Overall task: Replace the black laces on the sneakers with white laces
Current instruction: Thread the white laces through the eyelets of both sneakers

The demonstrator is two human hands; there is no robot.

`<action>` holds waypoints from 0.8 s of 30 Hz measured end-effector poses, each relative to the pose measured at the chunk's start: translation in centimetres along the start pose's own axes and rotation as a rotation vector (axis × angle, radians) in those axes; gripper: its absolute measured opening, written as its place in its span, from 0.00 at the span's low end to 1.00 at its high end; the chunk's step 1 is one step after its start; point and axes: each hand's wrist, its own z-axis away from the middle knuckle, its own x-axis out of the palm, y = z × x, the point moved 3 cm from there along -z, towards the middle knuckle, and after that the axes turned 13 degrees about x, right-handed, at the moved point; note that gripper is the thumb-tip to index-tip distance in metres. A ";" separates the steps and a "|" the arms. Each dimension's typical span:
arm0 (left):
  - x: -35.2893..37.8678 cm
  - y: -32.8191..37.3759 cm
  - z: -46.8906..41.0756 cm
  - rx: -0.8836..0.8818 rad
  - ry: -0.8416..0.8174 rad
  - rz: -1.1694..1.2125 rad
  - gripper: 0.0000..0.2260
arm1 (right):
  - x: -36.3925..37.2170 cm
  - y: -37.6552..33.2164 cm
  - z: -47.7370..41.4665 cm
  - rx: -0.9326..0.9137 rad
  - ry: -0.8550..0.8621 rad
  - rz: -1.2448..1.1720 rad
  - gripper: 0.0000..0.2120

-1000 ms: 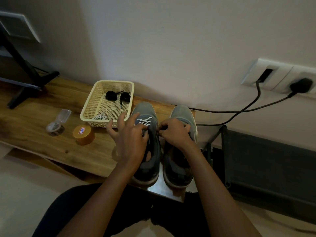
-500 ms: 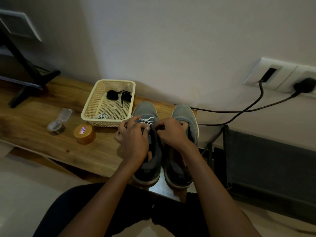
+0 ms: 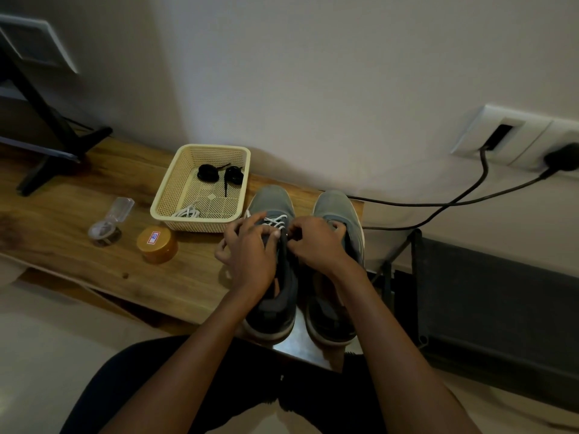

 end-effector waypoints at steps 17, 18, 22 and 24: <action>-3.9 -0.7 -3.8 -0.181 0.088 0.479 0.09 | -1.8 0.9 -0.8 0.006 -0.031 -0.123 0.07; -3.6 -0.7 -3.9 -0.203 0.028 0.475 0.15 | -1.9 0.8 -0.8 -0.001 -0.029 -0.111 0.06; -1.8 -0.3 -3.5 -0.128 -0.310 0.159 0.30 | -1.4 0.0 -0.9 -0.031 -0.053 -0.145 0.10; -1.7 -0.5 -3.7 -0.097 -0.328 0.145 0.31 | -1.1 -0.2 -1.1 -0.020 -0.034 -0.078 0.08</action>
